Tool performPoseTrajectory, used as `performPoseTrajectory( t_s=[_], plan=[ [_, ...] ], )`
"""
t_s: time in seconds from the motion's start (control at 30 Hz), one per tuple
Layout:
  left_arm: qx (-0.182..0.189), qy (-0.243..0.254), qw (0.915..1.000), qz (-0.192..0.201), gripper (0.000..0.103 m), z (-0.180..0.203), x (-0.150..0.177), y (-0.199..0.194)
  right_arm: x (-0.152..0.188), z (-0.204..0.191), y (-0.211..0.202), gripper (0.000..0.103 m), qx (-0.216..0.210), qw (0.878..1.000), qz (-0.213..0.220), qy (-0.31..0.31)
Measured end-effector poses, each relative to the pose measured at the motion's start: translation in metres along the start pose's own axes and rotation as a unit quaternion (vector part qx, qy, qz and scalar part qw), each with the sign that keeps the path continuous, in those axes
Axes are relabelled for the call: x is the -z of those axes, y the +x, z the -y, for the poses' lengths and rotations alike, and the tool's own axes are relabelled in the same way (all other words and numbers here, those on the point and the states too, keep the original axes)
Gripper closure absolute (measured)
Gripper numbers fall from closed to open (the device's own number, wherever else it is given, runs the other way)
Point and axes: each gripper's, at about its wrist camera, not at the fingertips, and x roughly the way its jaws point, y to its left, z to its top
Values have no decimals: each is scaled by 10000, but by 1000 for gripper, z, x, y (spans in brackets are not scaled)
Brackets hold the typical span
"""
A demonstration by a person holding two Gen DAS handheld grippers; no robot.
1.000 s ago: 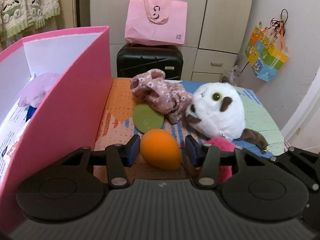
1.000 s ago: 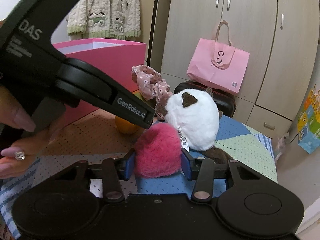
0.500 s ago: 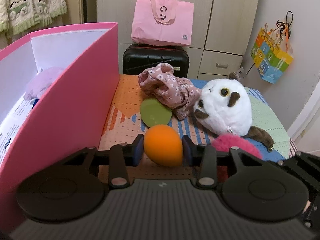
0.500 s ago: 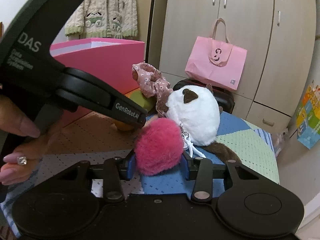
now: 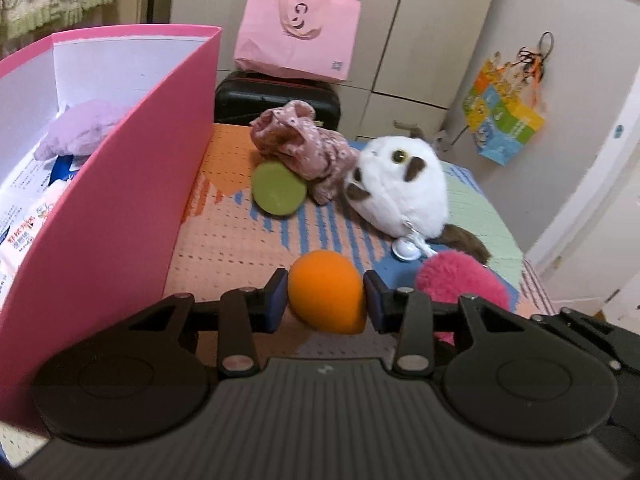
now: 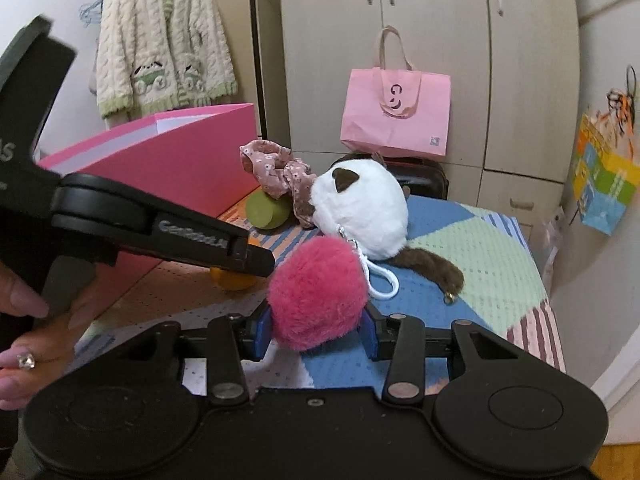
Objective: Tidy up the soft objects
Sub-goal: 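Grasp the orange sponge with the left gripper while the right grasps the pink pom-pom, then lift the orange sponge and pink pom-pom and carry them toward the pink box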
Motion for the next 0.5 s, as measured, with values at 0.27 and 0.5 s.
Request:
performPoseTrajectory(
  t_s=[0.27, 0.5],
  plan=[
    [200, 79, 9998, 53, 64, 6, 6, -17, 11, 2, -16, 56, 1, 9998, 46, 191],
    [264, -68, 9994, 217, 64, -2, 19, -40, 22, -6, -26, 56, 13, 9997, 55, 228]
  ],
)
